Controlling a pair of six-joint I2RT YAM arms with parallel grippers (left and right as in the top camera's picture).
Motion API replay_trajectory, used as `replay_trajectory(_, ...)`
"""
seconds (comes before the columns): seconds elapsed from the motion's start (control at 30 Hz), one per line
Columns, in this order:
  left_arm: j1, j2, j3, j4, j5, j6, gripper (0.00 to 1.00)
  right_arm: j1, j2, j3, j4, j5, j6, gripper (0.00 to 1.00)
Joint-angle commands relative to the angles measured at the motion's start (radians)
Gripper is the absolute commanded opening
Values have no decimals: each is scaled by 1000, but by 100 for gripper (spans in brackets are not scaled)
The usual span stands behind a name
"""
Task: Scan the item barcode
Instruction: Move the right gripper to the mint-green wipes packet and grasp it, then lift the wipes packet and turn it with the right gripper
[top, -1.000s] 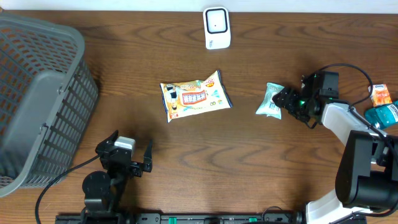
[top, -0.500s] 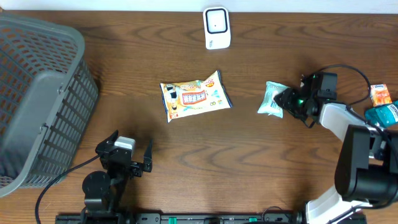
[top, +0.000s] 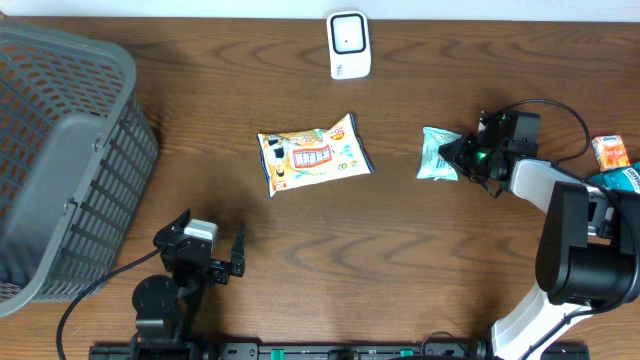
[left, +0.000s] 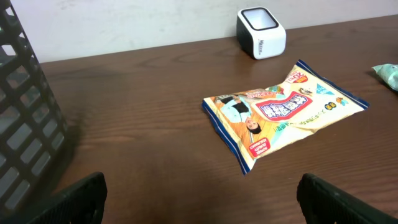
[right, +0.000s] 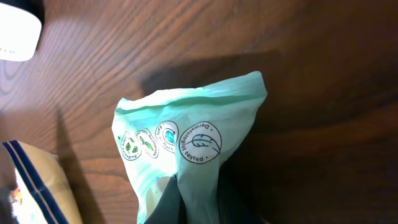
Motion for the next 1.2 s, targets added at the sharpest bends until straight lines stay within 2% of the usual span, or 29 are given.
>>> replay_trajectory(0.0, 5, -5, -16, -22, 13, 17, 98, 4, 49, -64, -83, 18, 82, 1)
replay_trajectory(0.07, 5, -5, -16, -22, 13, 17, 98, 2, 8, -58, -158, -14, 158, 1)
replay_trajectory(0.17, 5, -5, -16, -22, 13, 17, 98, -10, -81, -44, -365, -67, 328, 1)
replay_trajectory(0.33, 5, -5, -16, -22, 13, 17, 98, -22, -224, -43, -563, -351, 359, 1)
replay_trajectory(0.47, 5, -5, -16, -22, 13, 17, 98, -21, -300, -44, -725, -512, 439, 2)
replay_trajectory(0.7, 5, -5, -16, -22, 13, 17, 98, -20, -312, -46, -1069, -614, 428, 2)
replay_trajectory(1.0, 5, -5, -16, -22, 13, 17, 98, -20, -312, -46, -1308, -693, 236, 5)
replay_trajectory(1.07, 5, -5, -16, -22, 13, 17, 98, -20, -312, -46, -1360, -728, 222, 1)
replay_trajectory(1.17, 5, -5, -16, -22, 13, 17, 98, -20, -312, -46, -1423, -759, 223, 1)
